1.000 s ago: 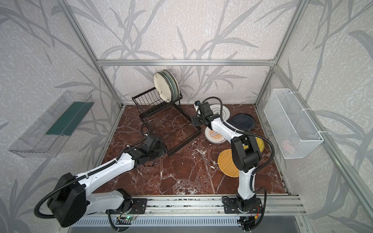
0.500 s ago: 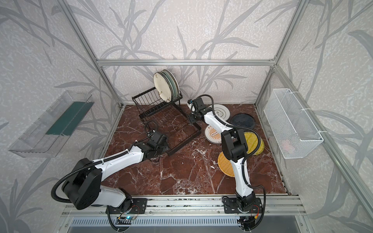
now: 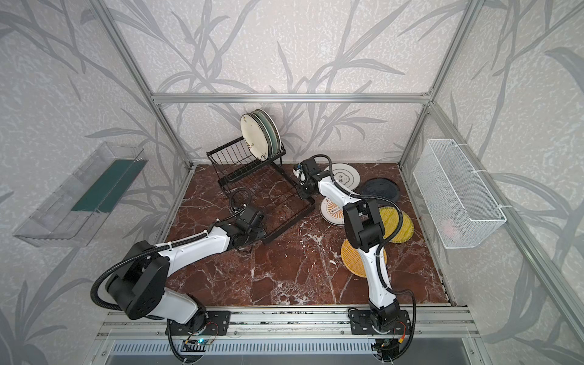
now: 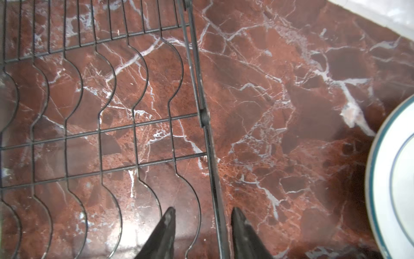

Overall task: Load plates into a dish rack
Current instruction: Move the dish rack to the center of the table.

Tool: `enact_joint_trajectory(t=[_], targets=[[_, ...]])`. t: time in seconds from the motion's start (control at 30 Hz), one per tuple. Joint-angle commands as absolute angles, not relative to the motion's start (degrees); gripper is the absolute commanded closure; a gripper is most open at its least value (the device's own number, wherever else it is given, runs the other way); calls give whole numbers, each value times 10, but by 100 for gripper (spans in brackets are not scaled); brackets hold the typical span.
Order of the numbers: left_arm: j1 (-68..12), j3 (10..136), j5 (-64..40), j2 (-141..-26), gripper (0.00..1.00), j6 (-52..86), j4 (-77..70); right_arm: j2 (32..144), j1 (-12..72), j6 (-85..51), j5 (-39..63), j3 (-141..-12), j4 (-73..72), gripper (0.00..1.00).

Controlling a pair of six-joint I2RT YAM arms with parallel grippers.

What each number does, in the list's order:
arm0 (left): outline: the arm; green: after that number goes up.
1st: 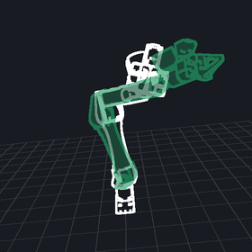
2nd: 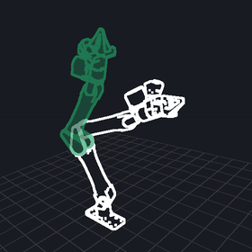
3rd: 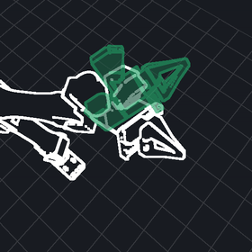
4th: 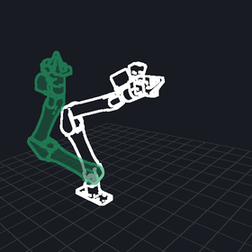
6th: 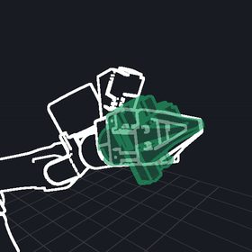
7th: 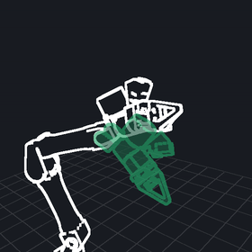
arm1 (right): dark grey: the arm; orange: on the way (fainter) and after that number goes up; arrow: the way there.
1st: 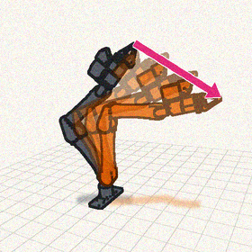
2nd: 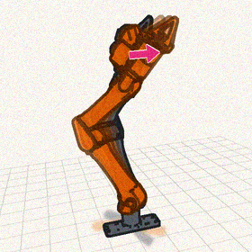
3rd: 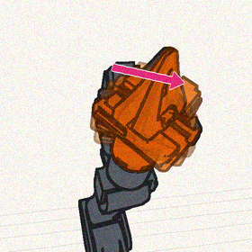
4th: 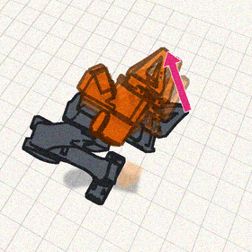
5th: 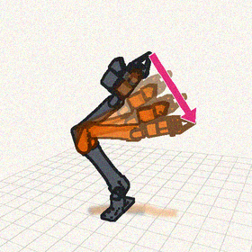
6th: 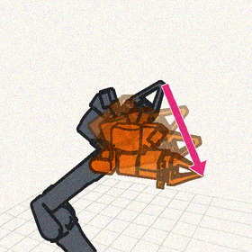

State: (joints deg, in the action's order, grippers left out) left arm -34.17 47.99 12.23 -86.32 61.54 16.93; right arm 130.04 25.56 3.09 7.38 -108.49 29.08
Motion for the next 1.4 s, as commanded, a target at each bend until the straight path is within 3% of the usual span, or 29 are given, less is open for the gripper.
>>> enact_joint_trajectory(t=[0.0, 0.43, 0.63, 1.37], targets=[[-342, 498, 138, -873, 70, 615, 167, 1304, 254, 37, 85, -1092, 310, 64], [-342, 510, 110, -892, 90, 604, 170, 1312, 254, 46, 98, -1100, 335, 83], [-341, 503, 96, -898, 99, 601, 160, 1307, 254, 38, 95, -1104, 361, 100], [-340, 435, 49, -804, 100, 462, 195, 1095, 260, -99, 97, -770, 176, 100]])
